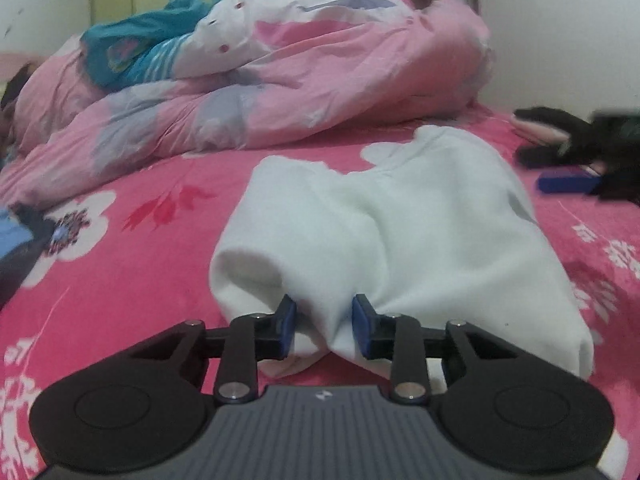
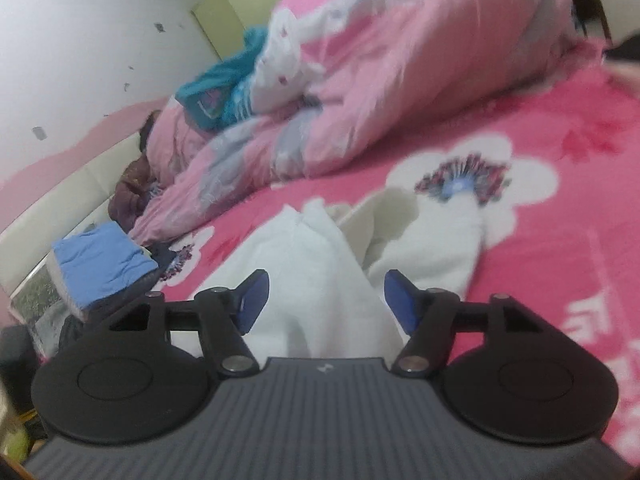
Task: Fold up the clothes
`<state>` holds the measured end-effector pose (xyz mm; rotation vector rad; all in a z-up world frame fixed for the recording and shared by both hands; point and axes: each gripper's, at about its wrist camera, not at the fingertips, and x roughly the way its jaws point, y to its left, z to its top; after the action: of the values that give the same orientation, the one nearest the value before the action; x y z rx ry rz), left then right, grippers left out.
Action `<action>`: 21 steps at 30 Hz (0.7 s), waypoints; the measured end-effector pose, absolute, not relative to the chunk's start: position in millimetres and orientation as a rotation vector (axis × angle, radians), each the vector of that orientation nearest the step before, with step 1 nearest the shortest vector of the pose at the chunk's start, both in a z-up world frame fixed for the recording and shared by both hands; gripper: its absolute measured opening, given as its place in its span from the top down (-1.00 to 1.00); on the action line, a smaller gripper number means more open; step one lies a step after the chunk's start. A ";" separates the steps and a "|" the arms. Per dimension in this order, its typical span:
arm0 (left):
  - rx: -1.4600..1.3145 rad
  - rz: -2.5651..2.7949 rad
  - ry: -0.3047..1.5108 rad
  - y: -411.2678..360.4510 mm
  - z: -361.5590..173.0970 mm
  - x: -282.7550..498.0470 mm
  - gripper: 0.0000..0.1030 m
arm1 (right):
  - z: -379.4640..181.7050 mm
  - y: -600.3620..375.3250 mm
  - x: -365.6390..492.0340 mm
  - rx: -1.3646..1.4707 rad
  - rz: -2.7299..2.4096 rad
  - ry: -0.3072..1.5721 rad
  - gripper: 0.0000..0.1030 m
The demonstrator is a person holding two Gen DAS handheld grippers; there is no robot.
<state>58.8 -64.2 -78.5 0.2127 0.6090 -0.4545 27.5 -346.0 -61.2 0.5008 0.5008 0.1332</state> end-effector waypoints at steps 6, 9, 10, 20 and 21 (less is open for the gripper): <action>0.121 -0.417 0.676 -38.8 -79.8 71.3 0.40 | -81.0 -322.5 10.2 0.528 0.180 0.499 0.92; 0.089 -0.413 0.702 -25.9 -78.4 73.3 0.43 | -68.7 -303.8 -17.7 0.482 0.215 0.436 0.92; 0.078 -0.416 0.711 -20.0 -76.4 72.6 0.43 | -64.3 -294.5 -21.6 0.459 0.241 0.432 0.92; -0.185 -0.499 0.665 68.5 -32.2 33.3 0.18 | -54.7 -176.8 -27.6 0.288 0.542 0.495 0.93; -0.210 -0.515 0.674 74.6 -31.4 31.2 0.13 | -57.5 -163.2 -25.9 0.274 0.568 0.513 0.93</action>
<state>31.2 74.6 -31.4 -0.2104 0.6737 -0.5152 -25.9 -163.2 -57.5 0.2736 0.5127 0.5679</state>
